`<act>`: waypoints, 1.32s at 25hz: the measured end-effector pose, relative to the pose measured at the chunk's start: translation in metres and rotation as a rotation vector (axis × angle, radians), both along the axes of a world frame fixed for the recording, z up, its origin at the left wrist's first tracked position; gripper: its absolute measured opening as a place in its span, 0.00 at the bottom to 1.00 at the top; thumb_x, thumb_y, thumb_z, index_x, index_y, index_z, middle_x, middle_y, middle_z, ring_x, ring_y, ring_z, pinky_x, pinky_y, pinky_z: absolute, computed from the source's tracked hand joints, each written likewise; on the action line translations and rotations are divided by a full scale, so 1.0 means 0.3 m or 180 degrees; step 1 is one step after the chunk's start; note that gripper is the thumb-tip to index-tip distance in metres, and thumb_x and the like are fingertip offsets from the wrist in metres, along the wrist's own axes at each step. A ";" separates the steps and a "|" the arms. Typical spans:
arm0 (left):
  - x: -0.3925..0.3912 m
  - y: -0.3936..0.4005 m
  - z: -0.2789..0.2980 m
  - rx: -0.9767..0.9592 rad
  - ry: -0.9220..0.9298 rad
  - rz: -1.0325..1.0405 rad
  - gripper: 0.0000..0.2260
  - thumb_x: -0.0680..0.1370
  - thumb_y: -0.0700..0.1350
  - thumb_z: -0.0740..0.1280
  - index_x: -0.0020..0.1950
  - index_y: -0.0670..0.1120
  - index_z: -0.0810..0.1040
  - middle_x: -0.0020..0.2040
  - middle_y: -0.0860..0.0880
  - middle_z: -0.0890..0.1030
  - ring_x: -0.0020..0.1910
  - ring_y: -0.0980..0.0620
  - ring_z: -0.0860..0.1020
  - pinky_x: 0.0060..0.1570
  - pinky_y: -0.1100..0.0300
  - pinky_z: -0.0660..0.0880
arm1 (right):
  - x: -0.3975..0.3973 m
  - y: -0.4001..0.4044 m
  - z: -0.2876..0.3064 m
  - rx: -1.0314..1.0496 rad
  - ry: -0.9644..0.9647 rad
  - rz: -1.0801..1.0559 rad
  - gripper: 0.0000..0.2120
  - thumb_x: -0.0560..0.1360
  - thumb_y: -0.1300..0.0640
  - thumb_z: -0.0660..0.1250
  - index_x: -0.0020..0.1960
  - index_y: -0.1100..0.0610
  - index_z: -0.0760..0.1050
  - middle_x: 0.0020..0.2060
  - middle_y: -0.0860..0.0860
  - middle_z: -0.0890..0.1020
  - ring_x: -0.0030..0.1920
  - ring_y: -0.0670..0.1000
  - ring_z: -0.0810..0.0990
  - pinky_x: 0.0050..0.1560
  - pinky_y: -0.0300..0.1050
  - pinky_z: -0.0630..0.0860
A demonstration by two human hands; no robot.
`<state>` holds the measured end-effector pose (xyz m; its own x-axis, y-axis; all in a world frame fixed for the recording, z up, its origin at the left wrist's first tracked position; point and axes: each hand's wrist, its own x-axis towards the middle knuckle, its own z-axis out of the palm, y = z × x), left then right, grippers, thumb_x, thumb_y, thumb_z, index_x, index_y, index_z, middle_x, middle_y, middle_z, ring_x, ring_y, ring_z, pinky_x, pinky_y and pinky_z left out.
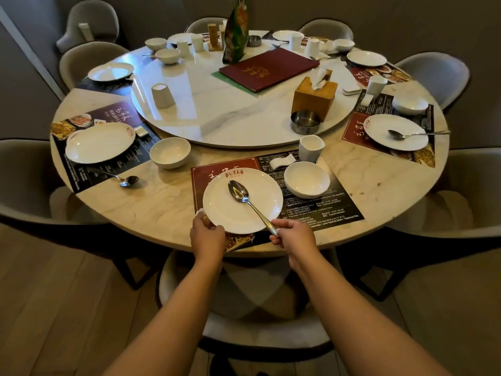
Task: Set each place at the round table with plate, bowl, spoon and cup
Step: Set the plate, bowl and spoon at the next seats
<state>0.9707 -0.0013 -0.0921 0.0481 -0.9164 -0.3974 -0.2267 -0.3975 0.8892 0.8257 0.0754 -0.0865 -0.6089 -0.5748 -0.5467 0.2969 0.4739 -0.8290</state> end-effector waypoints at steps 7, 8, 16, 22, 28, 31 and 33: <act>0.033 -0.003 0.022 0.0183 0.0231 -0.0047 0.25 0.75 0.37 0.64 0.71 0.50 0.67 0.67 0.47 0.74 0.63 0.45 0.75 0.59 0.46 0.77 | 0.047 0.011 0.045 0.0495 0.1195 0.0582 0.10 0.77 0.60 0.65 0.56 0.55 0.79 0.53 0.52 0.81 0.45 0.51 0.80 0.37 0.40 0.76; 0.042 -0.010 0.025 0.0175 0.0206 -0.0005 0.22 0.76 0.38 0.65 0.68 0.50 0.69 0.66 0.47 0.74 0.62 0.46 0.75 0.58 0.46 0.77 | 0.056 0.010 0.059 0.0623 0.1605 0.0668 0.10 0.76 0.59 0.66 0.57 0.54 0.79 0.56 0.52 0.77 0.47 0.50 0.78 0.35 0.37 0.72; 0.156 -0.142 0.103 -0.0040 0.0284 0.0110 0.11 0.78 0.41 0.63 0.59 0.48 0.76 0.56 0.48 0.79 0.52 0.50 0.79 0.51 0.51 0.79 | 0.252 -0.207 0.160 -0.0219 0.1736 0.1129 0.11 0.75 0.61 0.65 0.54 0.52 0.81 0.56 0.50 0.77 0.50 0.48 0.76 0.47 0.40 0.73; 0.404 -0.410 0.123 -0.0193 0.0384 -0.0034 0.08 0.79 0.39 0.62 0.54 0.48 0.77 0.53 0.47 0.81 0.51 0.50 0.80 0.52 0.53 0.79 | 0.522 -0.531 0.162 -0.0521 0.1204 0.1187 0.10 0.77 0.60 0.65 0.55 0.50 0.80 0.50 0.43 0.80 0.51 0.44 0.78 0.52 0.41 0.75; 0.722 -0.760 0.125 -0.0365 0.0167 -0.0124 0.10 0.77 0.36 0.62 0.48 0.49 0.79 0.53 0.46 0.81 0.51 0.49 0.79 0.49 0.53 0.79 | 0.814 -0.881 0.155 -0.0561 0.0885 0.0942 0.11 0.76 0.63 0.64 0.53 0.53 0.81 0.47 0.46 0.82 0.46 0.43 0.79 0.49 0.36 0.74; 0.832 -0.929 0.116 -0.0415 -0.0044 -0.0024 0.09 0.78 0.37 0.63 0.49 0.50 0.79 0.54 0.46 0.80 0.48 0.51 0.78 0.51 0.51 0.79 | 0.886 -1.038 0.154 -0.0516 0.0803 0.0896 0.12 0.77 0.63 0.62 0.55 0.55 0.81 0.46 0.49 0.82 0.38 0.42 0.77 0.34 0.31 0.73; 0.882 -1.041 0.103 -0.0443 -0.0149 0.0034 0.10 0.77 0.38 0.64 0.49 0.53 0.79 0.57 0.45 0.78 0.46 0.50 0.78 0.48 0.51 0.79 | 0.909 -1.143 0.147 -0.0393 0.0849 0.0852 0.13 0.77 0.62 0.62 0.57 0.53 0.81 0.49 0.49 0.82 0.38 0.44 0.77 0.38 0.38 0.77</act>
<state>1.2353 -0.3136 -0.0613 0.0735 -0.9618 -0.2636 -0.2656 -0.2737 0.9244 1.0983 -0.2673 -0.0424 -0.5399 -0.7840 -0.3065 -0.0571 0.3974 -0.9159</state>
